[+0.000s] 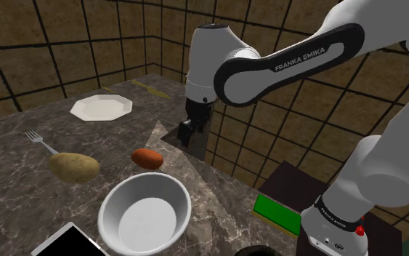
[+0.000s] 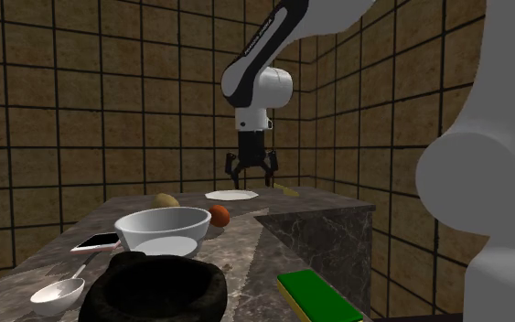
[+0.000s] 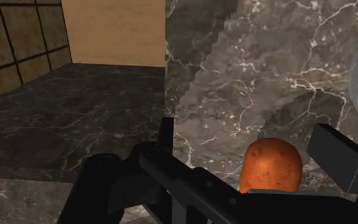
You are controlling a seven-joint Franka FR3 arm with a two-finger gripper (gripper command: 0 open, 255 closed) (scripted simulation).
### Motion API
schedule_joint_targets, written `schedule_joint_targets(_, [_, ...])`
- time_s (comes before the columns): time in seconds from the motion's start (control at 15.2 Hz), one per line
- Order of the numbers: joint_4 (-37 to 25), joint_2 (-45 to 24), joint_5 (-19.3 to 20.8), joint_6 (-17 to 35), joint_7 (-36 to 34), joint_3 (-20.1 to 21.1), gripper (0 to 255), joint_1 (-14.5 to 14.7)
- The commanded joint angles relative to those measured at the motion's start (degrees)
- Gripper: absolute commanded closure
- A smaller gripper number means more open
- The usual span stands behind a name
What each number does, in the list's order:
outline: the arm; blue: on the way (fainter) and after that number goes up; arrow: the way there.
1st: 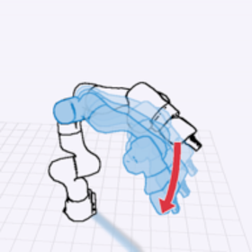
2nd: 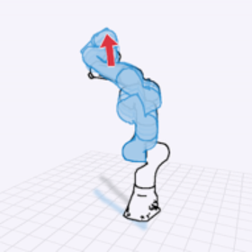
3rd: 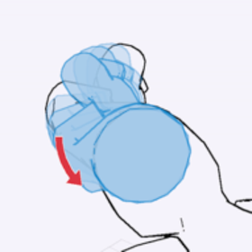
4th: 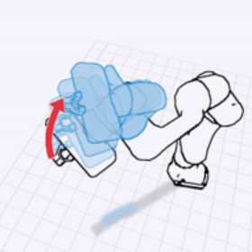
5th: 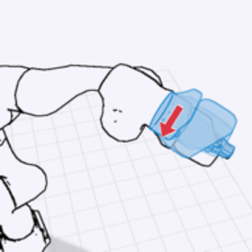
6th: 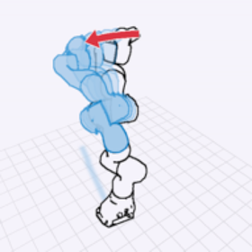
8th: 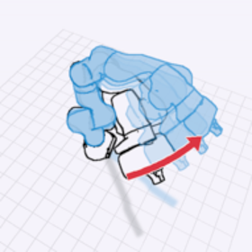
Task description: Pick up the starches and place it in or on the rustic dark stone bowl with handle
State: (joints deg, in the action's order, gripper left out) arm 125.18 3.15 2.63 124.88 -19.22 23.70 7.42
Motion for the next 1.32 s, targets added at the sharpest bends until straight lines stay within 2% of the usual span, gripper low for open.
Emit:
schedule_joint_targets(0.0, [-2.7, -4.1, 2.7, 1.5, -2.7, 0.9, 0, 0.5])
schedule_joint_targets(0.26, [-9.6, -13.1, 9.0, 3.2, -8.3, 1.6, 0, 2.6])
schedule_joint_targets(0.59, [-19.6, -23.7, 15.8, 3.3, -13.7, 0.7, 0, 6.9])
schedule_joint_targets(1.25, [-18.8, -27.4, 18.1, 7.4, -15.1, -0.6, 0, 7.5])
